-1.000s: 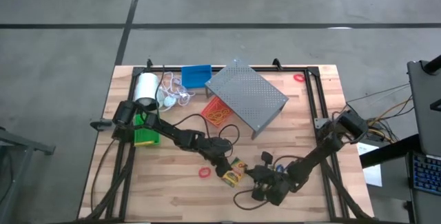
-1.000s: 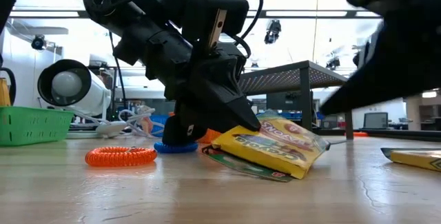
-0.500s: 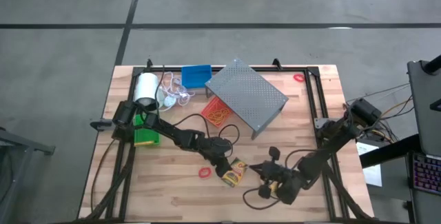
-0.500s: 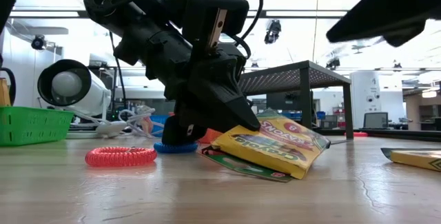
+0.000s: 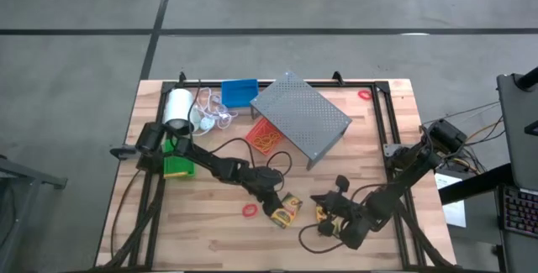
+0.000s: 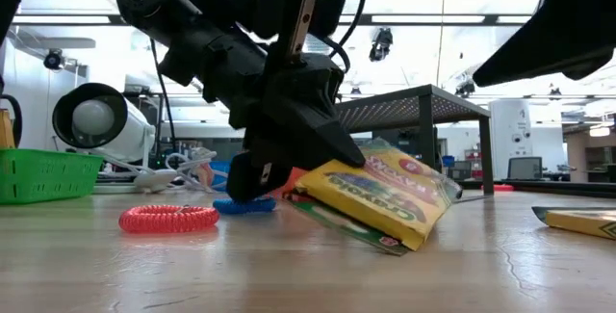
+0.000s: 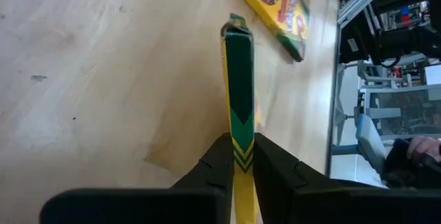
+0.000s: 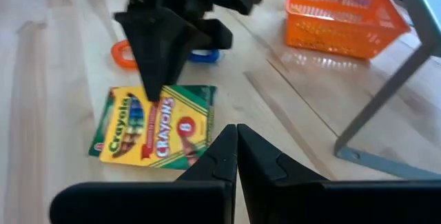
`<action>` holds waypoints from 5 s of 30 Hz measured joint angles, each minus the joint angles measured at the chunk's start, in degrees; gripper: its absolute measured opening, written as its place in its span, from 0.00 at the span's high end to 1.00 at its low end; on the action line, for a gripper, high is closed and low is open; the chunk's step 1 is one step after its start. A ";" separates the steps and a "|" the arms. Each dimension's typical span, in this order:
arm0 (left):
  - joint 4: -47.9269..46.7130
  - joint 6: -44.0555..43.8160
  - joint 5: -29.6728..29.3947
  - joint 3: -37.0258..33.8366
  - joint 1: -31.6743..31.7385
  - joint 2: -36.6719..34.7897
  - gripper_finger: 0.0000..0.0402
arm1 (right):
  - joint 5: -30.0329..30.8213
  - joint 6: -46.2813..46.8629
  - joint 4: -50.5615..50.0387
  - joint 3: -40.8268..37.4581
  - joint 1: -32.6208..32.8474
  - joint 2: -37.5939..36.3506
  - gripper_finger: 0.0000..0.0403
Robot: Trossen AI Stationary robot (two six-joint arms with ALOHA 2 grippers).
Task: Pick & Place Office Desk Supplies
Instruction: Put the crayon box into the green bin
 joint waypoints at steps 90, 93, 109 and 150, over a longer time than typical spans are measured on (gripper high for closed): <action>-106.43 -39.48 -24.01 -3.89 -0.33 -54.87 0.89 | -3.06 3.17 -7.50 -0.72 2.60 -0.07 0.98; -106.29 -39.50 -24.04 -4.09 -0.33 -54.92 0.89 | -3.04 2.74 -7.50 -0.72 2.60 -0.07 0.98; -95.89 -38.99 -29.06 -8.50 0.42 -54.96 0.89 | -2.98 2.50 -7.50 -0.74 2.58 -0.07 0.98; -90.03 -35.69 -22.99 -14.54 4.28 -55.09 0.78 | -2.91 2.31 -7.48 -0.99 2.58 -0.07 0.98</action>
